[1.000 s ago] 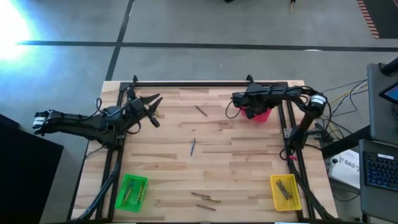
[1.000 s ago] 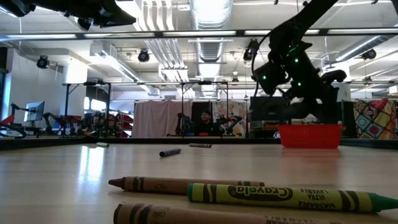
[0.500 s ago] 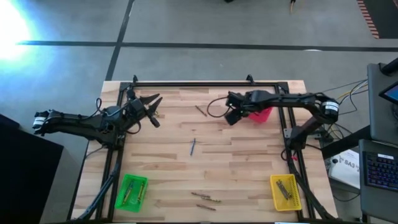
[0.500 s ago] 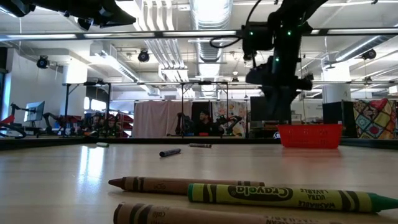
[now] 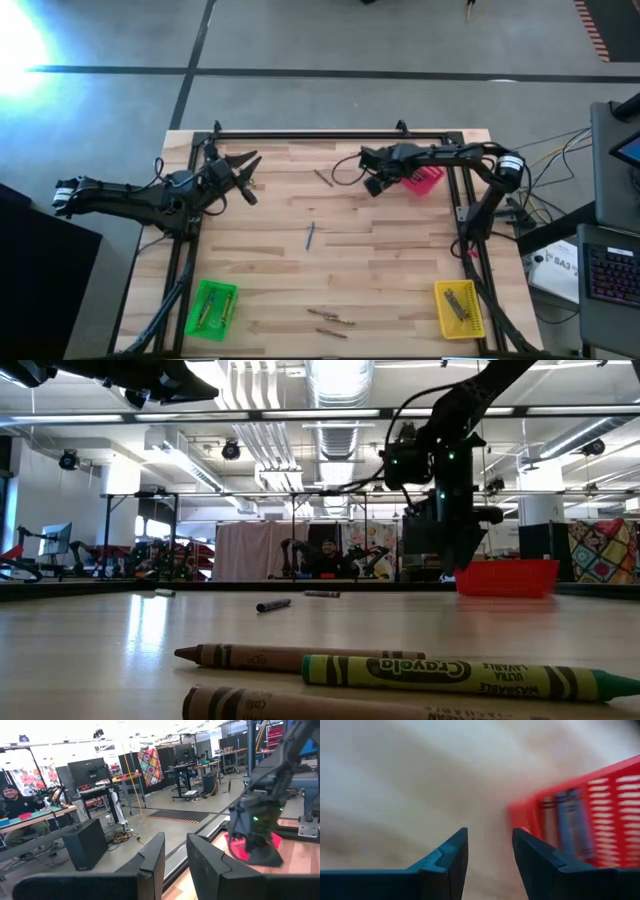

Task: Sort crayons
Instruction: Adjust the red bin, then put the brown crayon into the yellow bin

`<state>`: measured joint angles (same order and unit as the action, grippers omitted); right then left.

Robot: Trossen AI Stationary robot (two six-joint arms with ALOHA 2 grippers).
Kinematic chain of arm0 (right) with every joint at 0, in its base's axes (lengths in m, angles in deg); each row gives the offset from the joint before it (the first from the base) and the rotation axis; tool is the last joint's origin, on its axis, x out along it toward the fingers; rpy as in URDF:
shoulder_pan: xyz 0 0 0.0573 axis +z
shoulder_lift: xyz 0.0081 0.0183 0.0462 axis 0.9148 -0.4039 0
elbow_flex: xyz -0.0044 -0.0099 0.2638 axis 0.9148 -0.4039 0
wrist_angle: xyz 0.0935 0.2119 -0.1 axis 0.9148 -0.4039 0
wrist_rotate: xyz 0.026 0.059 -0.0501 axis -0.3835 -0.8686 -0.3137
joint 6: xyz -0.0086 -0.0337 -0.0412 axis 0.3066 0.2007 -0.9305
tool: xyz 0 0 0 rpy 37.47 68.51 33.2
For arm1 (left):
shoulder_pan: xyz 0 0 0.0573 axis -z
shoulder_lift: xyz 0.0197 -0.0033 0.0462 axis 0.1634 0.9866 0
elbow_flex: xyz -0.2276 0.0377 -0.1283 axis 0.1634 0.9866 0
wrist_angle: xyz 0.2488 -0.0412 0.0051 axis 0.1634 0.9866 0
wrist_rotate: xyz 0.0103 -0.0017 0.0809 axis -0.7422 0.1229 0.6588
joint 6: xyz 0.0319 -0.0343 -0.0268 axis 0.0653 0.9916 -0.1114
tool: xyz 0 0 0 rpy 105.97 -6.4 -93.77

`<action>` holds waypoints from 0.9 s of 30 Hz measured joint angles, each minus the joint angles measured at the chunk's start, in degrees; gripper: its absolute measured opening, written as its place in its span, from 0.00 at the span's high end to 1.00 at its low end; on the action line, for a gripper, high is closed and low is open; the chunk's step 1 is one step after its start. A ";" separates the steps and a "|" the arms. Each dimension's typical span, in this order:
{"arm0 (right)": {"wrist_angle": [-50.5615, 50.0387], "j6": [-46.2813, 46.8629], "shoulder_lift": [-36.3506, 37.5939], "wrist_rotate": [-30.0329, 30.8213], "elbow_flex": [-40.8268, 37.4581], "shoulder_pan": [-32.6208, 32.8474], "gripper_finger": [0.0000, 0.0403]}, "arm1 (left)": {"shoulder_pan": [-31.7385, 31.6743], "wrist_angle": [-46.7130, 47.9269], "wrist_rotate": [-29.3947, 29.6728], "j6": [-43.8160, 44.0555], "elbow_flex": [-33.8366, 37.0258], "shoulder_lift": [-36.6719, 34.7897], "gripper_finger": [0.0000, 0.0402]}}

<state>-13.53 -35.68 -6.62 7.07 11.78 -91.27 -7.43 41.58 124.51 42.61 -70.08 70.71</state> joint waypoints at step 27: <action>31.09 -10.48 -0.53 -8.66 0.79 2.80 0.61 | 0.00 0.10 2.95 -1.14 0.02 -0.69 0.84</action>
<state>17.56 -46.17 -7.15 -1.59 12.56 -88.47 -7.43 41.67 127.46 41.47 -70.06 70.01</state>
